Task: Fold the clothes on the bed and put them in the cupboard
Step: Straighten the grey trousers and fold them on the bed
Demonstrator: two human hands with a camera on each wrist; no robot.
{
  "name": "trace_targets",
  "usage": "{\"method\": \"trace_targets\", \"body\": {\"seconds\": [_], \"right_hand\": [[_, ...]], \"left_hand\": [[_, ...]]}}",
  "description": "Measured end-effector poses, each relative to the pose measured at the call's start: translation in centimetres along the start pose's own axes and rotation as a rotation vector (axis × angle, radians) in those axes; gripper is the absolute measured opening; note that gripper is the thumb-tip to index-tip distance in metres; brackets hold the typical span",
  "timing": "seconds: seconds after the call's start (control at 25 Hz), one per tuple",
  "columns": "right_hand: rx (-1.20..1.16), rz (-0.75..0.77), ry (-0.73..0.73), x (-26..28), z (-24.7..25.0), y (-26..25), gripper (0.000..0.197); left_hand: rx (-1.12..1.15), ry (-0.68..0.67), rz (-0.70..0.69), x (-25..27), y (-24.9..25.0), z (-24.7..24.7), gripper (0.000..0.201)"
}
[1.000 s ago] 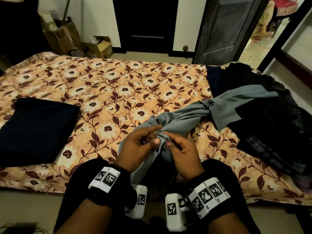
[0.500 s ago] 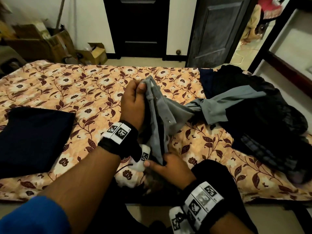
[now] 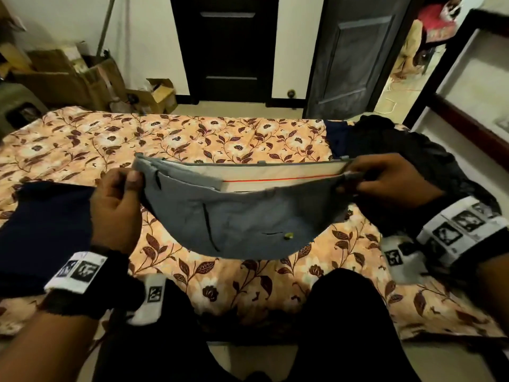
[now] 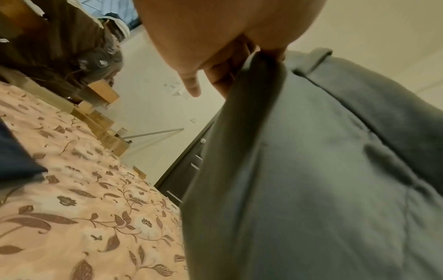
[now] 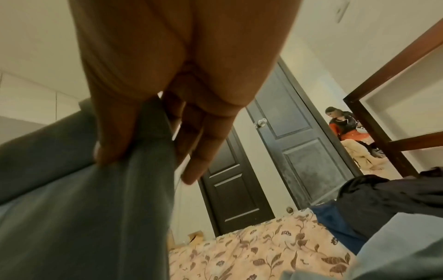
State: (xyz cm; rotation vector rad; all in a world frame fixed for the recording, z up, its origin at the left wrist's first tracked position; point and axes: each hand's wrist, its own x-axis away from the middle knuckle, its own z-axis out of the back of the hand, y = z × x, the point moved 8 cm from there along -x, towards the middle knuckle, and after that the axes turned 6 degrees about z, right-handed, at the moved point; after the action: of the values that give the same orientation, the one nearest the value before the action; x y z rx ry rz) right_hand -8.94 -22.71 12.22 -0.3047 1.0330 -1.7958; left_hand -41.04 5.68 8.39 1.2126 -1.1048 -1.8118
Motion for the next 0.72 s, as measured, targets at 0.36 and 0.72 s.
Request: {"method": "trace_targets", "body": {"seconds": [0.36, 0.72], "right_hand": [[-0.463, -0.035, -0.039, -1.2, 3.5, -5.9, 0.056], [-0.311, -0.397, -0.569, 4.7, -6.7, 4.0, 0.023]], "left_hand": [[0.006, -0.543, 0.310, -2.2, 5.8, 1.2, 0.066], [0.114, -0.934, 0.568, 6.9, -3.4, -3.0, 0.046]]}}
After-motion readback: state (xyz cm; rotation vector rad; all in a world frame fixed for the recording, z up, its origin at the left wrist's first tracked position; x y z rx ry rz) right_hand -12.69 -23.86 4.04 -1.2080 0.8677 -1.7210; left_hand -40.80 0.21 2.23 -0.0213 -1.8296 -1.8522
